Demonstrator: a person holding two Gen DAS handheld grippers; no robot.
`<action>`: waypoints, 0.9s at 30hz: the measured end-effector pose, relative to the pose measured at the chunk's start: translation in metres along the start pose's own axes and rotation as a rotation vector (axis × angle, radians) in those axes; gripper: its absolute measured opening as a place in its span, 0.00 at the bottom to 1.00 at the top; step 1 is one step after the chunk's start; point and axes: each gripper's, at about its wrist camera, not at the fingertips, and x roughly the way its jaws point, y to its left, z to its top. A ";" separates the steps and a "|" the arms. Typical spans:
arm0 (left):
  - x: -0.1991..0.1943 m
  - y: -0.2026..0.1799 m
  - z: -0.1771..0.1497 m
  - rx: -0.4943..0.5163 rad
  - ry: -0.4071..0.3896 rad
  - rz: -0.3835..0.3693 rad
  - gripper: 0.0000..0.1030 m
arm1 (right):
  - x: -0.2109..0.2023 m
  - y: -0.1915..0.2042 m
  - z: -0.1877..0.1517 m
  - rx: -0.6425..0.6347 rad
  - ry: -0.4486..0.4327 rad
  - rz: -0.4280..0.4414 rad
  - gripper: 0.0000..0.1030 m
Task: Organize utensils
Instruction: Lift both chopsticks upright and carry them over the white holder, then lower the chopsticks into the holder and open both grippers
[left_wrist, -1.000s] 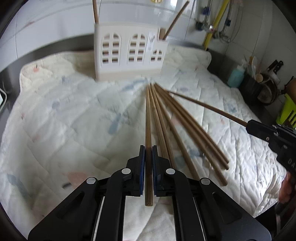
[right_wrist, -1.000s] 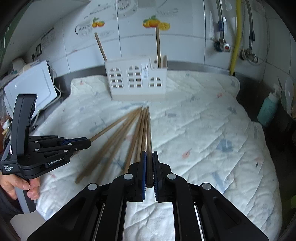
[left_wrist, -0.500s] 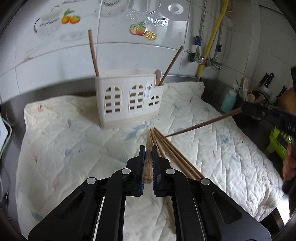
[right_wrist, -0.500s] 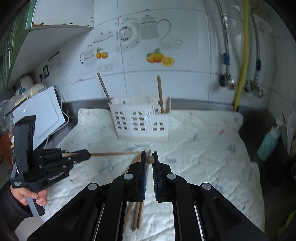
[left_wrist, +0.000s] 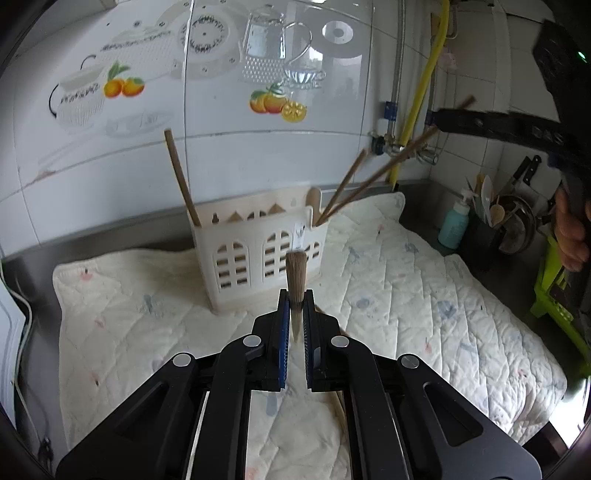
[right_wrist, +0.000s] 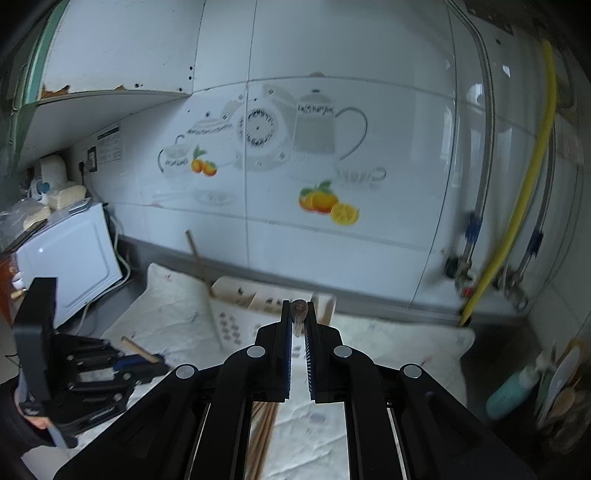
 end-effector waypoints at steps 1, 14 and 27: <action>-0.001 0.001 0.003 -0.001 -0.002 -0.003 0.05 | 0.003 0.000 0.006 -0.007 0.000 -0.008 0.06; -0.036 0.008 0.091 0.051 -0.172 0.059 0.05 | 0.065 0.000 0.021 -0.075 0.129 -0.045 0.06; -0.006 0.035 0.147 0.008 -0.251 0.181 0.05 | 0.095 -0.001 0.001 -0.077 0.178 -0.018 0.06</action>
